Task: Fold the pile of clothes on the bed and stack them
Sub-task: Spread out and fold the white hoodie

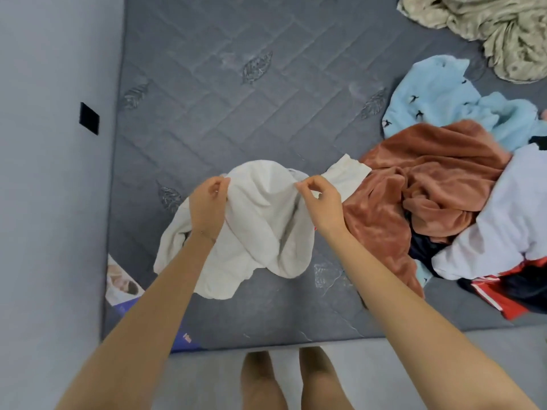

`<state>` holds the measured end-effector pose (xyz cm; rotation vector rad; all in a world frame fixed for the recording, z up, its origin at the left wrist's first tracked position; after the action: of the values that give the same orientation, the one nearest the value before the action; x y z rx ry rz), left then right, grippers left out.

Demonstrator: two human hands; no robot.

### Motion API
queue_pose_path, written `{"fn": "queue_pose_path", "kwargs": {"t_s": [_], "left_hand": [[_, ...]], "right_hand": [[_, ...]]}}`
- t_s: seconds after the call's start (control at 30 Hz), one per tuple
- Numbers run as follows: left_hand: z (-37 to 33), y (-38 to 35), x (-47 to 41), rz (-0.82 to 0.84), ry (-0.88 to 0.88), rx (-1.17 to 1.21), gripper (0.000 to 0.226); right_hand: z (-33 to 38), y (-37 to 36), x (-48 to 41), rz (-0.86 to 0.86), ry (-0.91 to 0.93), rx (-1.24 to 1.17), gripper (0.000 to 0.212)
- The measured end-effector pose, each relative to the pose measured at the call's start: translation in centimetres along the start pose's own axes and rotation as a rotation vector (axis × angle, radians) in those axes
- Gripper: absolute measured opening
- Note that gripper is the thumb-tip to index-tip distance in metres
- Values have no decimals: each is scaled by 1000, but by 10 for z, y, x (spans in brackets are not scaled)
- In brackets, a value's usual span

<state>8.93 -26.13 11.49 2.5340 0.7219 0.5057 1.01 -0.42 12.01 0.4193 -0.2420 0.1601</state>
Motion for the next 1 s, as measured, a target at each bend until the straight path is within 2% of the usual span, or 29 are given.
{"fn": "queue_pose_path", "kwargs": {"t_s": [0.1,0.17,0.27,0.33,0.43,0.53,0.6,0.7,0.77,0.83,0.9,1.0], "left_hand": [[12,-34,7,7,-36,14,7],[15,-52,21,-10,-134,-57,27],[19,-85,47,-2,-333,-229,36],[29,-120,61,83,-406,-331,40],[55,-174,78,270,-415,-439,58],[77,-212,87,413,-394,-647,67],[78,-217,86,405,-391,-696,48],[61,-206,79,311,-460,-614,14],[50,-195,76,301,-479,-556,27],[40,-177,74,328,-382,-448,38],[31,-155,73,336,-258,-362,37],[7,-122,68,279,-240,-363,36]], "right_hand": [[-28,-14,-14,133,24,-28,11],[-45,-18,-17,191,78,1,26],[-82,-21,-14,238,23,101,47],[-104,-21,-11,241,-45,130,61],[-132,-24,-9,243,-114,143,85],[-162,-25,-8,216,-271,-8,101],[-172,-26,-5,215,-327,-42,93],[-168,-19,-5,179,-286,-4,71],[-158,-12,-7,160,-265,-17,66],[-144,-4,-8,144,-231,-33,65],[-128,2,-8,163,-168,-2,64],[-107,-6,-3,293,-53,153,67]]}}
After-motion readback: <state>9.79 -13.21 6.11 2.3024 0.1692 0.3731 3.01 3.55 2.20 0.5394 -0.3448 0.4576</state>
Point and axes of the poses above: each hand's wrist, its own x-axis away from the middle knuckle, its own y-axis out of the back of the hand, z = x × y, the point moved 10 cm from there along -x, towards the middle knuckle
